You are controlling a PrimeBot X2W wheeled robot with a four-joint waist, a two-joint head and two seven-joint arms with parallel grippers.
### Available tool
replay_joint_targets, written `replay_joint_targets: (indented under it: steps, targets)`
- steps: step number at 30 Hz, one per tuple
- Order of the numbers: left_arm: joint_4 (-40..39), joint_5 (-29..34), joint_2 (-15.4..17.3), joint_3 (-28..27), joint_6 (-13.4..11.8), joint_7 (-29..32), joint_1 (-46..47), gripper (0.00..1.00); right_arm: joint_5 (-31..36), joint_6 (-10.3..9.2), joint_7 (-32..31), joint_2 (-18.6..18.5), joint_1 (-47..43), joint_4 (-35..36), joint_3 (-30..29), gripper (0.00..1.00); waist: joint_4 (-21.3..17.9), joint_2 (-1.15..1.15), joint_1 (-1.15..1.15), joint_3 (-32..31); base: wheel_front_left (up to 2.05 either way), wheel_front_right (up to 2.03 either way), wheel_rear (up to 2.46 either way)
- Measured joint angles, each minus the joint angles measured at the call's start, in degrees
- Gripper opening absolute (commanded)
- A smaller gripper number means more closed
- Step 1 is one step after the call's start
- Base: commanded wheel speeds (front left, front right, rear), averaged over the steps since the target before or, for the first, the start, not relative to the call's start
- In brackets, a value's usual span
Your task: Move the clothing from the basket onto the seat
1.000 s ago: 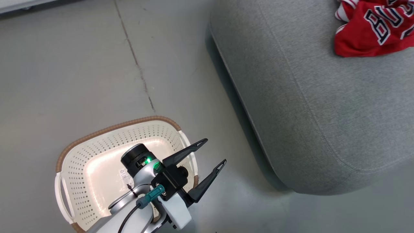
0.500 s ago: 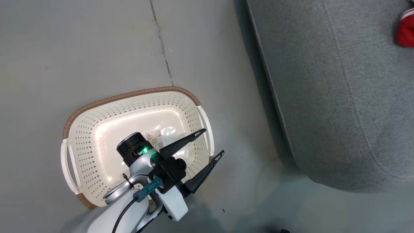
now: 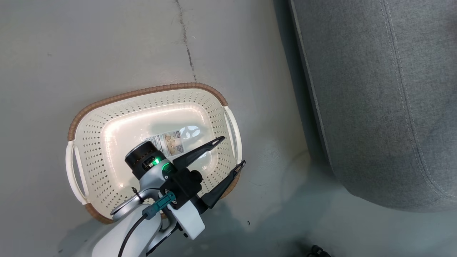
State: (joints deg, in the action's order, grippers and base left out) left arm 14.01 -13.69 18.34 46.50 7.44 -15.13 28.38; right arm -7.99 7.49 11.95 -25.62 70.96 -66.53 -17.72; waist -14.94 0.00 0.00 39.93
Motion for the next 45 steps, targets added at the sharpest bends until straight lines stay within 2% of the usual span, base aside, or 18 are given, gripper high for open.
replay_joint_targets:
  steps: [5,20,22,34,45]
  targets:
    - [-0.1,0.0,0.1,-0.1,0.0,0.0,0.3,1.00,0.3,0.00,-1.9,0.5,0.4,-4.7,0.7,0.00,0.7,0.00,0.00,1.2,0.00,0.00,0.00]
    - [0.0,0.3,-0.3,-0.5,0.0,0.0,0.2,1.00,-0.5,0.02,-5.9,0.5,-2.8,-6.8,-3.4,0.00,1.3,0.00,0.00,1.3,0.00,0.00,0.00]
    - [0.0,0.3,-0.6,-0.4,0.0,0.0,0.2,1.00,0.0,0.02,-5.4,0.4,-3.5,-6.8,-4.3,1.00,1.2,0.00,0.00,0.8,0.00,0.00,0.00]
    - [1.0,-0.6,-2.7,0.6,0.0,0.0,-1.3,1.00,4.3,0.01,-6.8,-0.7,-4.9,-7.2,-5.1,1.00,0.5,0.00,0.00,-5.0,0.00,0.00,0.00]
    - [1.6,-2.1,-5.6,0.8,0.0,0.0,-2.5,1.00,7.4,0.01,-8.4,-3.1,-5.9,-7.2,-1.4,1.00,0.8,0.00,0.00,-12.6,0.00,0.00,0.00]
